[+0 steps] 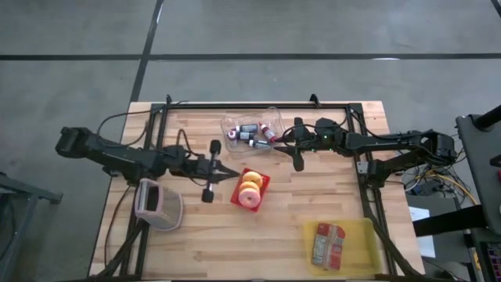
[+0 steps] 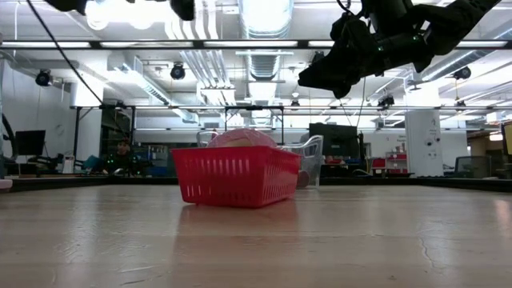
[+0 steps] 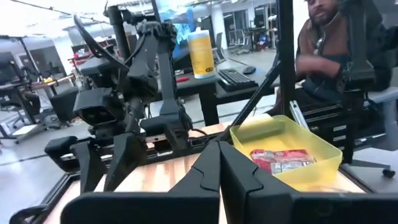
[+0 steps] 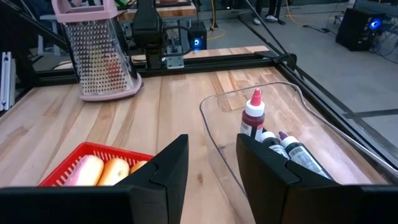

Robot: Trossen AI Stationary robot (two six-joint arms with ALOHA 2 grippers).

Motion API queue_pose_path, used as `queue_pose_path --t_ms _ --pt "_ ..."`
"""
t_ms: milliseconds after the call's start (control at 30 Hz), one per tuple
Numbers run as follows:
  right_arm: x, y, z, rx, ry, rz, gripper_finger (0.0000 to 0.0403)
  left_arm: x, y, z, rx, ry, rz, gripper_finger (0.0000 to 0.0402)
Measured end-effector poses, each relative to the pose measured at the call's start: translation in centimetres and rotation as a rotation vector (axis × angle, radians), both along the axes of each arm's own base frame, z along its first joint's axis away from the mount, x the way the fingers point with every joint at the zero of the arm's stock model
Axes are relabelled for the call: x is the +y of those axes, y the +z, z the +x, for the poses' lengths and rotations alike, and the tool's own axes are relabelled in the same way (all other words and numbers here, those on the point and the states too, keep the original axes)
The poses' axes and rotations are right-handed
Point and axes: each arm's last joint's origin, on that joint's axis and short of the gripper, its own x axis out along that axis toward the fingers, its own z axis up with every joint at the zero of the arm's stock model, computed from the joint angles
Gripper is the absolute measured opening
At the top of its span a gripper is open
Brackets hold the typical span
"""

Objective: Pick & Place Food Item
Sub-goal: Return to Home Position

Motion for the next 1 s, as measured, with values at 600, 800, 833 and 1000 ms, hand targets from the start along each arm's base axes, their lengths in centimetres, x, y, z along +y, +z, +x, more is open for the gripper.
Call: queue_pose_path --t_ms 600,800,833,1000 --pt "0.0 0.0 0.0 -0.003 0.000 -0.001 0.0130 1.8 -4.7 -8.3 -0.130 0.091 -0.067 0.0000" --pt "0.0 0.0 0.0 -0.003 0.000 -0.001 0.0130 2.3 -6.9 -10.6 -0.169 0.117 -0.113 0.0000" --pt "0.0 0.0 0.0 -0.003 0.000 -0.001 0.0130 2.3 -7.1 -11.0 -0.178 0.118 -0.120 0.0000" --pt "0.0 0.0 0.0 -0.003 0.000 -0.001 0.0130 2.6 -8.0 -12.5 -0.232 0.115 -0.135 0.0000"
